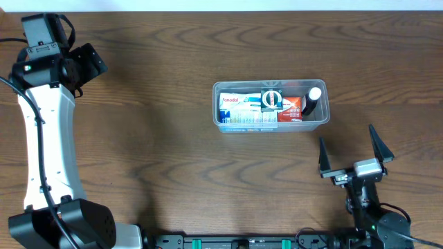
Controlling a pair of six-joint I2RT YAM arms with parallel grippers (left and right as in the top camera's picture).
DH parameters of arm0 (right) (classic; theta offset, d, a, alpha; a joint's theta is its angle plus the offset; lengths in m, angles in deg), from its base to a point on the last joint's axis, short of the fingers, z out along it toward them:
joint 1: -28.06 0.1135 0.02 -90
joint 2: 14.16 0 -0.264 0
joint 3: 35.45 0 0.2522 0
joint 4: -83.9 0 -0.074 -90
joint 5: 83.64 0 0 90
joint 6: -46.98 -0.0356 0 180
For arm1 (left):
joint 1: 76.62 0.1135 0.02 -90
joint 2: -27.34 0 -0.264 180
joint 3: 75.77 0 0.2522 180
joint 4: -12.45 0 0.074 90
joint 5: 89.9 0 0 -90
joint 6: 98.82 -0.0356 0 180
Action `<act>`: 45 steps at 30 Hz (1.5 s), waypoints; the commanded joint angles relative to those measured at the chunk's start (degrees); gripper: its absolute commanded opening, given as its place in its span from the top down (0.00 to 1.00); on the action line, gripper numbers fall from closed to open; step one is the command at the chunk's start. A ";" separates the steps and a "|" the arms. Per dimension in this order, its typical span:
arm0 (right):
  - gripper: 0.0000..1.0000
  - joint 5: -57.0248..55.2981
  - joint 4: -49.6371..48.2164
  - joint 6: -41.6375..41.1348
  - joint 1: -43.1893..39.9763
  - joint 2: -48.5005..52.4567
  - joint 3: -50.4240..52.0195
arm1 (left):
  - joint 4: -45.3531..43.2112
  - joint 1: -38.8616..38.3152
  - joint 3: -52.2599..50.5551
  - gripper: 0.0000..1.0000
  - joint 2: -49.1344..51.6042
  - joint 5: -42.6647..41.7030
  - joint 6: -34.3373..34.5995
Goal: Pack container
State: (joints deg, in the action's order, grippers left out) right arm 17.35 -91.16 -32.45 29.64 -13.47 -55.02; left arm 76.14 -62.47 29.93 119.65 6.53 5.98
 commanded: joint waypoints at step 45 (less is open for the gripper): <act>0.01 -2.62 12.28 -1.75 0.70 -0.42 5.49 | 0.15 0.17 0.22 0.02 0.07 0.90 -0.33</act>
State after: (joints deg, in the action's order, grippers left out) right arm 15.27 -79.12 -33.76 29.80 -13.50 -49.66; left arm 76.14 -62.47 29.93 119.65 6.55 5.98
